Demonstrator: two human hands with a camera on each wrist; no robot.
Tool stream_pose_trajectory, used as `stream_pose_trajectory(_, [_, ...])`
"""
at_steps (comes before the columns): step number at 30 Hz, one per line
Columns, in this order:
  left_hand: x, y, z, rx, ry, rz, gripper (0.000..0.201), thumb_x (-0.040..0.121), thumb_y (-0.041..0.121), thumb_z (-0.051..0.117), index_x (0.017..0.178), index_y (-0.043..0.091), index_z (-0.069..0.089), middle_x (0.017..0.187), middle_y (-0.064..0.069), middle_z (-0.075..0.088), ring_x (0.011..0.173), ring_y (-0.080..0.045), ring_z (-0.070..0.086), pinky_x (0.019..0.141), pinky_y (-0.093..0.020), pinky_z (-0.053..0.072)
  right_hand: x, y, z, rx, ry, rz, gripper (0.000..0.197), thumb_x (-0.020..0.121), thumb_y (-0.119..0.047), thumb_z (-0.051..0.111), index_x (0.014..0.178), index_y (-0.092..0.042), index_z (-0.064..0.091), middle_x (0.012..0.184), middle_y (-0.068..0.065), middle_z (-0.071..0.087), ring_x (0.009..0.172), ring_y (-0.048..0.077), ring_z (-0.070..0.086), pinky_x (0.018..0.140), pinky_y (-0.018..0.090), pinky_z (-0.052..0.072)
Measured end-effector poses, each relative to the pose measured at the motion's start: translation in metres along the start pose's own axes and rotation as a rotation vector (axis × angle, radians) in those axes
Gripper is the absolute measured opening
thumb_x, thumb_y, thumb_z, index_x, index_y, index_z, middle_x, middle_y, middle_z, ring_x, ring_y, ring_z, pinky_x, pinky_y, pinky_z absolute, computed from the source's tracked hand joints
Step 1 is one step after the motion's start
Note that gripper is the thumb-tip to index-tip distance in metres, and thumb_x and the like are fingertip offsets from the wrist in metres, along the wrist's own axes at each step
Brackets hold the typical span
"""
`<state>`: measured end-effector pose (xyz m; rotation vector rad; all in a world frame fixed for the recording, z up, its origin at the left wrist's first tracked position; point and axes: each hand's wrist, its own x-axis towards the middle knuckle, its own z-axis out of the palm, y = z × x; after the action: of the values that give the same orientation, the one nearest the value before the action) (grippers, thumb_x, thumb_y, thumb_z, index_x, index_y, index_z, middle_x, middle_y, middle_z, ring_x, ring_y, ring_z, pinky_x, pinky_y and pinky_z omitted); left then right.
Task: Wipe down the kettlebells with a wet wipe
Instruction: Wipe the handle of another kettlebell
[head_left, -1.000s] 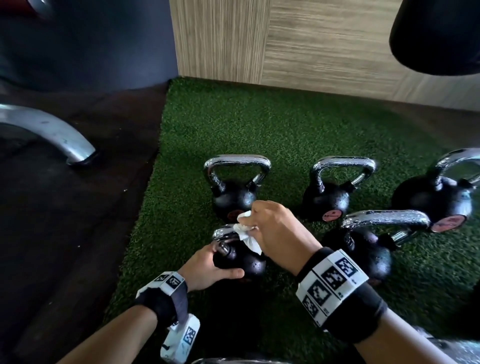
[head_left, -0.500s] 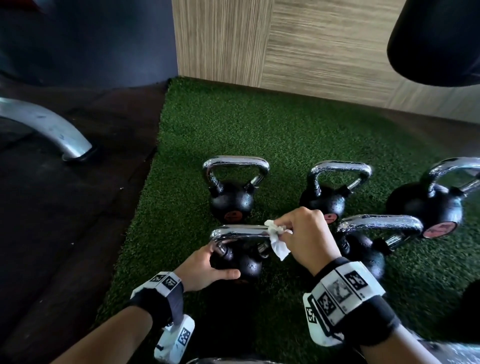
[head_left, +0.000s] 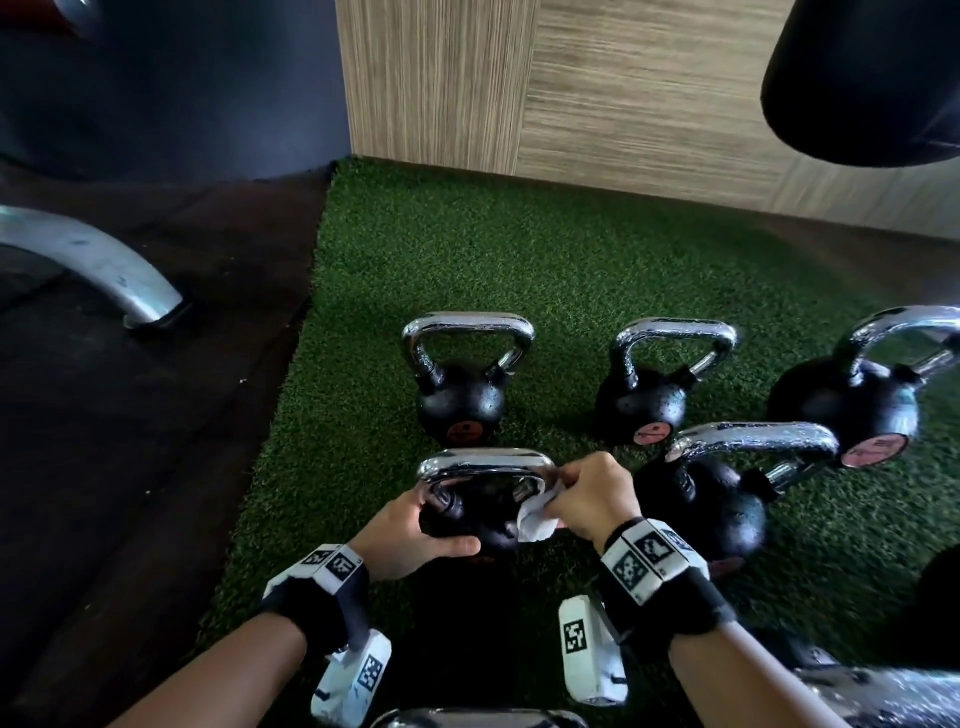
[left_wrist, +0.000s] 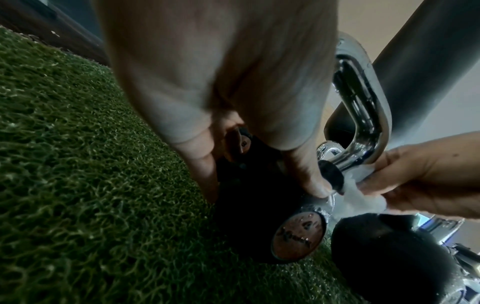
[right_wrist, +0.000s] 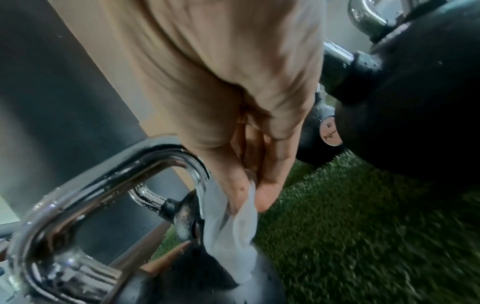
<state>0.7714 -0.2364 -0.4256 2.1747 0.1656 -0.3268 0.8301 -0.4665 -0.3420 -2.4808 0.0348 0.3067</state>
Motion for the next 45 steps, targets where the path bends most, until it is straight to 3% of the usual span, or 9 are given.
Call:
stream_pose_trajectory(6, [-0.011,0.01,-0.059,0.301,-0.314,-0.032,0.087,0.089,0.016,0.074,0.157,0.032,0.023,0.157,0.002,0.041,0.137,-0.02,0.049,0.113,-0.036,0.044,-0.001,-0.002,-0.016,-0.207,-0.159,-0.09,0.007,0.081,-0.014,0.073,0.076,-0.009,0.075,0.071,0.005,0.071,0.066,0.016,0.067,0.044,0.016,0.042])
stream_pose_trajectory(10, [-0.028,0.055,-0.118,0.155,-0.07,0.059,0.054,0.095,0.015,0.069,0.137,0.044,0.053,0.134,0.016,0.065,0.1,-0.02,0.07,0.082,-0.038,0.055,-0.009,-0.02,-0.058,-0.295,-0.295,-0.232,0.011,0.074,-0.014,0.085,0.081,-0.021,0.08,0.066,-0.008,0.07,0.057,0.004,0.066,0.052,0.017,0.053])
stream_pose_trajectory(14, [-0.04,0.123,-0.136,-0.14,-0.087,0.112,0.024,0.099,0.025,0.062,0.117,0.039,0.069,0.117,0.015,0.075,0.107,-0.005,0.071,0.085,-0.019,0.057,-0.016,-0.041,-0.092,-0.251,-0.41,-0.445,0.027,0.068,-0.028,0.092,0.092,-0.027,0.08,0.072,-0.018,0.073,0.064,-0.009,0.063,0.063,0.015,0.047])
stream_pose_trajectory(21, [-0.036,0.16,-0.092,-0.379,-0.176,0.039,0.035,0.084,0.041,0.067,0.114,0.024,0.076,0.116,0.003,0.065,0.1,-0.017,0.064,0.092,-0.026,0.058,-0.017,-0.058,-0.086,0.358,-0.312,-0.614,0.034,0.061,-0.012,0.096,0.082,-0.017,0.07,0.076,0.004,0.075,0.063,0.006,0.064,0.062,0.021,0.051])
stream_pose_trajectory(28, [-0.039,0.129,-0.075,-0.517,-0.123,0.121,0.035,0.082,0.034,0.068,0.103,0.008,0.078,0.09,-0.01,0.071,0.083,-0.012,0.066,0.081,-0.026,0.061,-0.015,-0.062,-0.053,0.294,0.176,-0.649,0.033,0.06,-0.02,0.089,0.07,-0.019,0.057,0.063,-0.006,0.063,0.056,0.004,0.057,0.055,0.015,0.043])
stream_pose_trajectory(32, [-0.039,0.122,-0.073,-0.598,0.007,0.166,0.029,0.081,0.026,0.072,0.105,0.01,0.079,0.091,-0.01,0.075,0.081,-0.014,0.068,0.075,-0.025,0.062,-0.019,-0.062,-0.045,0.38,0.14,-0.684,0.026,0.068,-0.023,0.084,0.078,-0.02,0.06,0.068,-0.006,0.064,0.055,0.004,0.053,0.056,0.016,0.042])
stream_pose_trajectory(37, [-0.043,0.113,-0.08,-0.217,0.213,0.337,0.02,0.094,0.024,0.07,0.112,0.025,0.078,0.109,0.012,0.077,0.101,-0.002,0.071,0.087,-0.013,0.054,-0.005,-0.034,-0.049,0.697,0.033,-0.45,0.026,0.072,-0.013,0.075,0.089,-0.029,0.064,0.099,-0.002,0.068,0.075,0.015,0.063,0.07,0.026,0.049])
stream_pose_trajectory(40, [-0.049,0.108,-0.071,0.171,0.401,0.513,0.031,0.093,0.02,0.072,0.121,0.033,0.074,0.108,0.024,0.075,0.089,0.016,0.067,0.076,-0.002,0.048,0.011,-0.009,-0.035,0.277,0.194,-0.193,0.029,0.072,0.001,0.062,0.087,-0.024,0.063,0.086,-0.006,0.065,0.086,0.02,0.064,0.065,0.023,0.039])
stream_pose_trajectory(45, [-0.049,0.108,-0.041,0.365,0.399,0.629,0.031,0.095,0.018,0.069,0.126,0.022,0.071,0.127,0.013,0.069,0.115,0.008,0.063,0.098,-0.019,0.053,0.016,0.021,0.015,0.049,-0.207,-0.003,0.051,0.065,-0.019,0.081,0.112,-0.029,0.065,0.1,-0.002,0.069,0.097,0.02,0.064,0.079,0.025,0.049])
